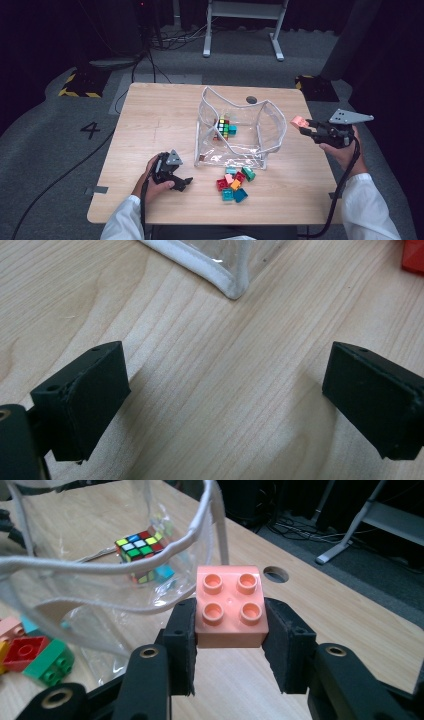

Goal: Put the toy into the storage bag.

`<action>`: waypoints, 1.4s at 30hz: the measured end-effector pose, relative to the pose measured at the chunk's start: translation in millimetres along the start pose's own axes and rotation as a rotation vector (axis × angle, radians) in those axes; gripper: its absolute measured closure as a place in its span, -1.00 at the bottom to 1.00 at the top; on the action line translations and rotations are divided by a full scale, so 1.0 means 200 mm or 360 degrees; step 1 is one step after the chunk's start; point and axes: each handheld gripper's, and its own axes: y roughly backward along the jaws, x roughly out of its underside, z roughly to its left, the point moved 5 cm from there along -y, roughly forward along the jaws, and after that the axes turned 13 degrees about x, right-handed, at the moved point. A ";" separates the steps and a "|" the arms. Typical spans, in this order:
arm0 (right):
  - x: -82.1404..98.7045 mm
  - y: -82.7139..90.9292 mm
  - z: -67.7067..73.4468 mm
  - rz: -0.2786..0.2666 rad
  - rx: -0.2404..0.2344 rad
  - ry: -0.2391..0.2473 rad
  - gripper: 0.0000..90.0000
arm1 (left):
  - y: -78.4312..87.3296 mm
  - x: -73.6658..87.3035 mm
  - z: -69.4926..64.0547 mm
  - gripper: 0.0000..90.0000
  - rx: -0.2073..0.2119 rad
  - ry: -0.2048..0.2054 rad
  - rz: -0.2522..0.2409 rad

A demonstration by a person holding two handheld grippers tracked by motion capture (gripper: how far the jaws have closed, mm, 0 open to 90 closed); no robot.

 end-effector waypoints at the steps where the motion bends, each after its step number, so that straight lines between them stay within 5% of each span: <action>1: -0.01 0.00 -0.01 -0.0006 0.0009 -0.0011 0.31 | 0.00 0.00 0.00 -0.89 0.0000 -0.0001 0.0000; 10: -0.11 -0.03 -0.07 -0.0023 0.0003 -0.0038 0.31 | 0.00 0.00 0.00 -0.89 0.0000 -0.0001 0.0000; 18: -0.24 -0.06 -0.08 -0.0026 0.0015 0.0012 0.31 | 0.00 0.00 0.00 -0.89 0.0000 -0.0001 0.0000; 29: -0.39 -0.11 0.07 -0.0049 -0.0089 0.0099 0.31 | 0.00 0.00 0.00 -0.89 0.0003 -0.0004 -0.0002; 42: -0.44 -0.19 0.28 -0.0015 -0.0272 0.0231 0.31 | 0.00 0.00 0.00 -0.89 -0.0003 -0.0010 -0.0002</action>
